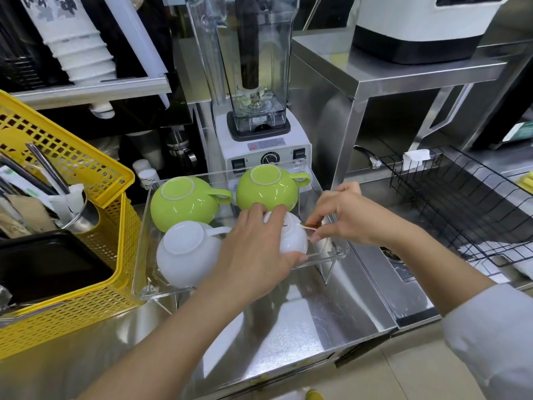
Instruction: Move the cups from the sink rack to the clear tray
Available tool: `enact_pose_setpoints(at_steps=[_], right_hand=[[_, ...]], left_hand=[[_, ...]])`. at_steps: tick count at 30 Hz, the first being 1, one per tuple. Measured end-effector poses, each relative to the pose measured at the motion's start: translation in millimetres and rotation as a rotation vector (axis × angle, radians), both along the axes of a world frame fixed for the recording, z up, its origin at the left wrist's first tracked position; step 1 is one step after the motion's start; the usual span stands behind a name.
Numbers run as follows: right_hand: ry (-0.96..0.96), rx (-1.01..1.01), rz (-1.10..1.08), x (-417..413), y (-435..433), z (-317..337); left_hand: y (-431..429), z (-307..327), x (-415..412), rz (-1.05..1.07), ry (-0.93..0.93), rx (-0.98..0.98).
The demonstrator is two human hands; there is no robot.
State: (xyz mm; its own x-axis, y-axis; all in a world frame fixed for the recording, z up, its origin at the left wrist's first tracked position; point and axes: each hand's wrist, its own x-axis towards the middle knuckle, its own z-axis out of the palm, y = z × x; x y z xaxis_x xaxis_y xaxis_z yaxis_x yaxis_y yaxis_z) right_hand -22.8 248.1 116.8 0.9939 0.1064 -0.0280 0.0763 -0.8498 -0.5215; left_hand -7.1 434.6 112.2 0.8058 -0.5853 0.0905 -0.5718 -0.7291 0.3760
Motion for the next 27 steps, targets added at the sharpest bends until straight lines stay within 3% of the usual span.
enact_pose_setpoints(at_steps=[27], right_hand=[[-0.034, 0.046, -0.046, 2.2, -6.6, 2.3]], left_hand=[[9.3, -0.2, 4.2, -0.036, 0.043, -0.097]])
